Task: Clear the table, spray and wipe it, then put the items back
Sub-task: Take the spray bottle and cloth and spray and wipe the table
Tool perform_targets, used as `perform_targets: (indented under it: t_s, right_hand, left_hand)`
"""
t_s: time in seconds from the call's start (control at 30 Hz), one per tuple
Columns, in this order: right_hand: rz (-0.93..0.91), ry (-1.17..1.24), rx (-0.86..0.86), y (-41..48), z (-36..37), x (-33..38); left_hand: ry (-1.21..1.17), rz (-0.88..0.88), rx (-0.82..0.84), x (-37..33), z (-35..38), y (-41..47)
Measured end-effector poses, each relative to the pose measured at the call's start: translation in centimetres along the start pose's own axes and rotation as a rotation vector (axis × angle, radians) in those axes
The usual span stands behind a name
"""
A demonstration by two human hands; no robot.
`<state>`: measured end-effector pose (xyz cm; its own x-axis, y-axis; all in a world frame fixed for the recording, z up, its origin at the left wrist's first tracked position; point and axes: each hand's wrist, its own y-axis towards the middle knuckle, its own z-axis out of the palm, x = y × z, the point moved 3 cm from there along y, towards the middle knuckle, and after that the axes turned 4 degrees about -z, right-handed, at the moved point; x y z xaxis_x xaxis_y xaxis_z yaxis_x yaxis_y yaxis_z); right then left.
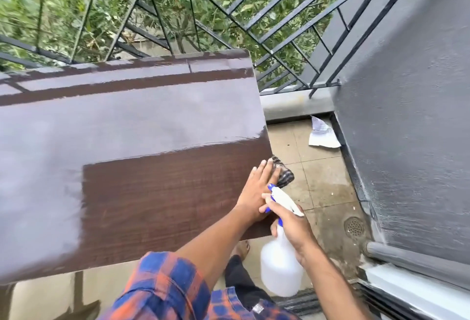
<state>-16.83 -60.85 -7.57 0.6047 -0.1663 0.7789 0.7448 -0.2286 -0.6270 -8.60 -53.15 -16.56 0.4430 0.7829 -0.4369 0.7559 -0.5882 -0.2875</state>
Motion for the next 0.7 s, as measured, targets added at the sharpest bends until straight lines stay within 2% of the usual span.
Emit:
perform_targets:
  t_s: [0.13, 0.33, 0.5, 0.7]
  right_hand:
    - [0.031, -0.003, 0.078, -0.7, 2.1, -0.7]
    - [0.017, -0.055, 0.14, -0.6, 6.4, -0.9]
    - [0.044, -0.119, 0.212, -0.6, 10.8, -1.2]
    - [0.04, -0.221, 0.327, -1.6, 16.1, -1.5]
  left_hand:
    - [0.041, 0.037, -0.023, 2.4, 0.2, -1.9]
    - [0.055, -0.088, -0.096, 8.0, -1.2, -4.9]
    - [-0.09, -0.422, -0.349, 17.2, -4.3, -12.2]
    - [-0.075, -0.834, -0.552, 28.8, -6.0, -23.3]
